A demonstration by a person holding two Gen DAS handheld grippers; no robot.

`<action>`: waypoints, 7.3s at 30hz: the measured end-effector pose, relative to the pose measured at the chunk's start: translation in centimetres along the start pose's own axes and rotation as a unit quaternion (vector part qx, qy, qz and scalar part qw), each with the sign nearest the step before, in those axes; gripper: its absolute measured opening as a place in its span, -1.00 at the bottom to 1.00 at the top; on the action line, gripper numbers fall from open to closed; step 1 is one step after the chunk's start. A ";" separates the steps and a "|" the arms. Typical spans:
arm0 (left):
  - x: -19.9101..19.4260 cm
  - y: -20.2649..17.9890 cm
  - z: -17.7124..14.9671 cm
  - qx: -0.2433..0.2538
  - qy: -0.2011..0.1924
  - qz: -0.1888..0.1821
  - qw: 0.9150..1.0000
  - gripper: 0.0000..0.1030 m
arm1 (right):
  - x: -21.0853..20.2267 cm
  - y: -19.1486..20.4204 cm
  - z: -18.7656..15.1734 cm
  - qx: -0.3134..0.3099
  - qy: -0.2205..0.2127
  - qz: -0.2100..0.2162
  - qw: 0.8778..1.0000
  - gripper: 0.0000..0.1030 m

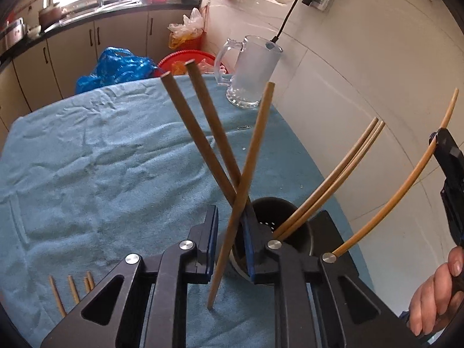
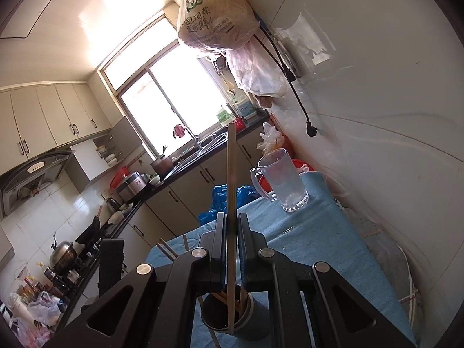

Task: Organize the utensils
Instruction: 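Lower the left chopstick into the black holder while the right gripper inserts its chopstick, then open both grippers and move them back over the remaining chopsticks, then close the left gripper on one chopstick while the right gripper grasps another chopstick, then lift the left gripper's chopstick upright toward the holder while the right gripper carries its chopstick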

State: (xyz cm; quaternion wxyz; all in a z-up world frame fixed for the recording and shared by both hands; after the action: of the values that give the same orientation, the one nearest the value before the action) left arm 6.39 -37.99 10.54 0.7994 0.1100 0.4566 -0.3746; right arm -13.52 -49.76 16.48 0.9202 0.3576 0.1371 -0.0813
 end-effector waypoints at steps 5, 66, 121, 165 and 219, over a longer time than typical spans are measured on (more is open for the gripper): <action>-0.5 0.0 -0.1 0.001 0.000 0.011 1.000 -0.86 | -0.1 0.1 0.1 0.000 -0.003 0.001 1.000 -0.84; -10.1 -1.7 0.1 0.002 -0.131 0.020 0.991 -0.21 | -0.6 -1.1 -3.3 -0.003 0.012 -0.050 0.999 -0.34; -5.0 17.9 -20.2 -0.176 0.063 0.125 0.974 -0.56 | 1.4 8.2 -26.5 -0.163 0.287 -0.046 0.943 -0.29; -8.1 20.0 -22.4 -0.186 0.008 0.105 0.977 -0.87 | 19.9 15.5 -29.2 -0.145 0.404 -0.097 0.898 -0.86; -21.3 4.1 -16.1 -0.071 -0.170 0.039 0.982 -0.87 | -9.9 9.0 -10.8 -0.071 -0.022 0.041 0.996 -0.86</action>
State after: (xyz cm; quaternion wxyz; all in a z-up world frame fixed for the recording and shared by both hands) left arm -7.54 -16.18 18.18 0.8852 0.0056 0.3345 -0.3231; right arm -22.75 -35.34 17.69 0.9485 0.2949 0.1078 -0.0415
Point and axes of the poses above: each gripper's, at about its wrist camera, not at the fingertips, and x roughly the way its jaws point, y to its left, z to its top, the point moved 1 cm from there along x, roughly the way its jaws point, and after that the axes turned 8 degrees about x, right-handed, at the moved point
